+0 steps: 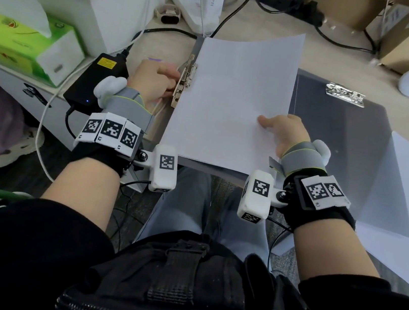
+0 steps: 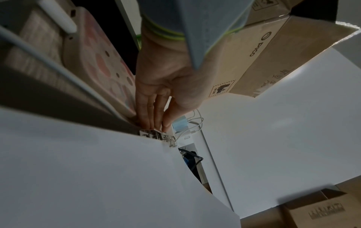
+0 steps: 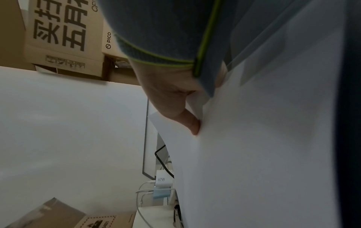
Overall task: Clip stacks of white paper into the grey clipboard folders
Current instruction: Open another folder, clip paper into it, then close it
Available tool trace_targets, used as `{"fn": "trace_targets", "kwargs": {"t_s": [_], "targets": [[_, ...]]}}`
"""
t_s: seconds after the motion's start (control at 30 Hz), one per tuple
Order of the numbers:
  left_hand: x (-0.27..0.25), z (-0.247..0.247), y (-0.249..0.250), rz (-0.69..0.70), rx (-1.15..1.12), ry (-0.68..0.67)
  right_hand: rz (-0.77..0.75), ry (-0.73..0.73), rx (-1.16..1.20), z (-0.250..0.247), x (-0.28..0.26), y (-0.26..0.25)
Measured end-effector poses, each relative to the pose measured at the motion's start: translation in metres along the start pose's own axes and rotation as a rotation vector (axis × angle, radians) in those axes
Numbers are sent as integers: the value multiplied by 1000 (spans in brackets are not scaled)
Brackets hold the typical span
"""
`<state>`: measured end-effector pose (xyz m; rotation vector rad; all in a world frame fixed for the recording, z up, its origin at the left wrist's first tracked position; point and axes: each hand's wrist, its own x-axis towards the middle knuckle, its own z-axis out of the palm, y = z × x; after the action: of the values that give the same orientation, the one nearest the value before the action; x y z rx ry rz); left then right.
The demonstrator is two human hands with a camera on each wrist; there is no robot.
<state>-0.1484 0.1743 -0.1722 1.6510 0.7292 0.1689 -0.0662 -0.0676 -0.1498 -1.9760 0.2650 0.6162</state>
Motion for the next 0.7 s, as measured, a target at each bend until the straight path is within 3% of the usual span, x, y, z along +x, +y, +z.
{"fn": "trace_targets", "kwargs": {"t_s": [0.43,0.6,0.7], "targets": [[8,3,3,-18,61,-17,-12,-13,-3,1,1,1],[9,12,13,56,127,-30,-6,-6,-53,-1,-1,0],[3,20,22,113,27,-81,14,-2,-84,-2,-4,-1]]}}
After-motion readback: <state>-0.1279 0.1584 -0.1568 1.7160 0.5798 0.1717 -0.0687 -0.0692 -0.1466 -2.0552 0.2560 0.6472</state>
